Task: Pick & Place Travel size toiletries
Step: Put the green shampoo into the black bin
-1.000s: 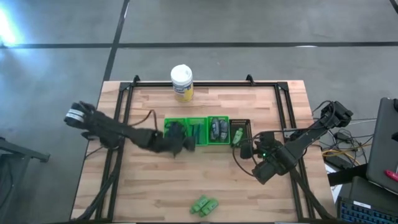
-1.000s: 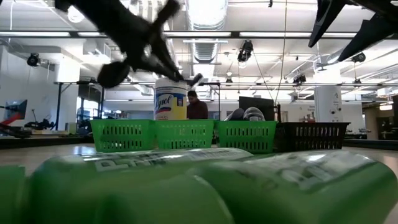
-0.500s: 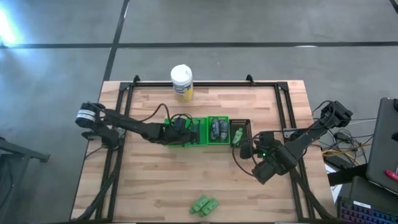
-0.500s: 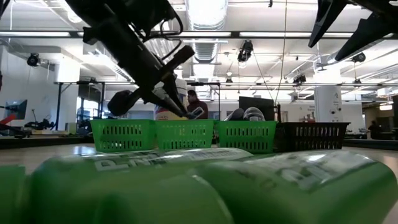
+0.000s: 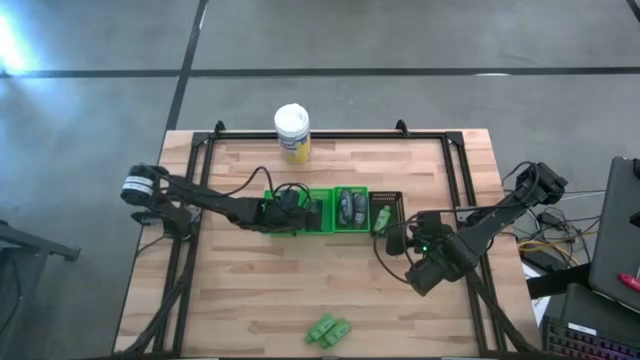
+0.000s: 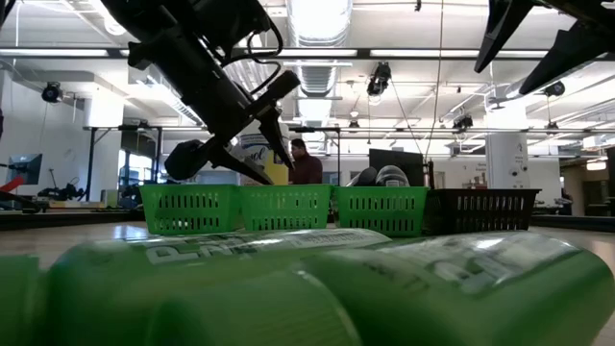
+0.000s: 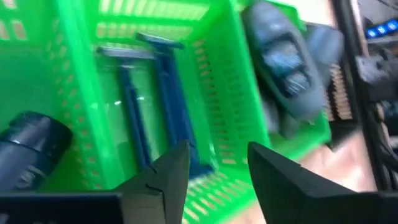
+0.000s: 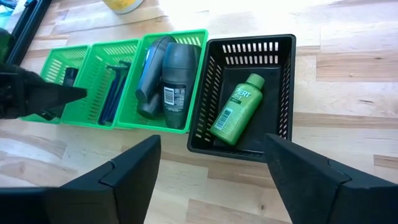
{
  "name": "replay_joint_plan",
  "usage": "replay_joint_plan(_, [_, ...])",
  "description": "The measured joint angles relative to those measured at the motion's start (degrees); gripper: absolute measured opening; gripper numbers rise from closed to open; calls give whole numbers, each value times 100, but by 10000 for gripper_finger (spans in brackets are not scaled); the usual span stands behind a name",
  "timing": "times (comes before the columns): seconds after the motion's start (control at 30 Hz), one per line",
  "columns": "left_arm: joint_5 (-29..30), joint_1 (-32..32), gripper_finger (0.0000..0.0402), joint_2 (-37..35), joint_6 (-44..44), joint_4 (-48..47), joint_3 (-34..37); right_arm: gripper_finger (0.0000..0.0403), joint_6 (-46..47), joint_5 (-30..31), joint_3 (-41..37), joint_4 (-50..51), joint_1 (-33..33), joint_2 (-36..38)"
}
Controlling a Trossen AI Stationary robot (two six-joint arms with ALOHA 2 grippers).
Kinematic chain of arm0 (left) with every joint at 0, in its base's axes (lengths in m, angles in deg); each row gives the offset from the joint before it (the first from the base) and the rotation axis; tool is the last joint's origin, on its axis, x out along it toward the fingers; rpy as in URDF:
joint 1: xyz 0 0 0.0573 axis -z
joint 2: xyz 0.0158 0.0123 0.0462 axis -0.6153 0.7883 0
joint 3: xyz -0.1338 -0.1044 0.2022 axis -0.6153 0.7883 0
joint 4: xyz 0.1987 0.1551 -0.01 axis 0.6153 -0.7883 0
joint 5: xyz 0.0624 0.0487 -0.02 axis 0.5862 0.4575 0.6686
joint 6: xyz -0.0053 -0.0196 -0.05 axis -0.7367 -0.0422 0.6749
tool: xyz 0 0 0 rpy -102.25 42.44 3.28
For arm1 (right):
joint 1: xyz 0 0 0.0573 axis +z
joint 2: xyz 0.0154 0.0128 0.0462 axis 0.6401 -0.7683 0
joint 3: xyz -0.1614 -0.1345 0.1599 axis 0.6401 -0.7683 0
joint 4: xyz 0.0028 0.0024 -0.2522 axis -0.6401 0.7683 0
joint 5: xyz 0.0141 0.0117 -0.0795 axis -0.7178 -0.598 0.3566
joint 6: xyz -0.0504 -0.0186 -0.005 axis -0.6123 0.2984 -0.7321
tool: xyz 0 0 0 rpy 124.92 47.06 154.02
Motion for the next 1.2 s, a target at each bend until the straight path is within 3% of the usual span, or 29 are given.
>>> replay_joint_plan(0.13, [-22, 264, 173, -272, -777, 176, 0, 296, 12, -4, -2, -2, 0, 0])
replay_joint_plan(0.27, [-132, 797, 172, -661, -2886, 513, 0, 306, -117, -132, -3, -34, 22, 0])
replay_joint_plan(0.4, [-854, 1500, 170, -904, -4475, 442, 0, 315, -562, -576, -4, -172, 26, 0])
replay_joint_plan(0.53, [-941, 1985, 170, -842, -4283, 39, 0, 322, -1986, -1223, -4, -1249, 4, -27])
replay_joint_plan(0.67, [-922, 2258, 170, -790, -4237, -522, 2, 321, -4024, -2225, -4, -3112, -4, -271])
replay_joint_plan(0.83, [-919, 2536, 170, -793, -4398, -1050, 6, 310, -5675, -3303, -4, -4933, 2, -834])
replay_joint_plan(0.93, [-917, 2723, 169, -793, -4431, -1132, 7, 301, -5862, -3762, -4, -5852, -3, -1195])
replay_joint_plan(1.07, [-917, 3039, 169, -793, -4295, -1130, 7, 295, -5208, -3946, 234, -6186, -5, -1623])
replay_joint_plan(1.2, [-755, 3373, 167, -793, -4001, -1123, 71, 302, -7039, -4215, 748, -6115, 52, -2137])
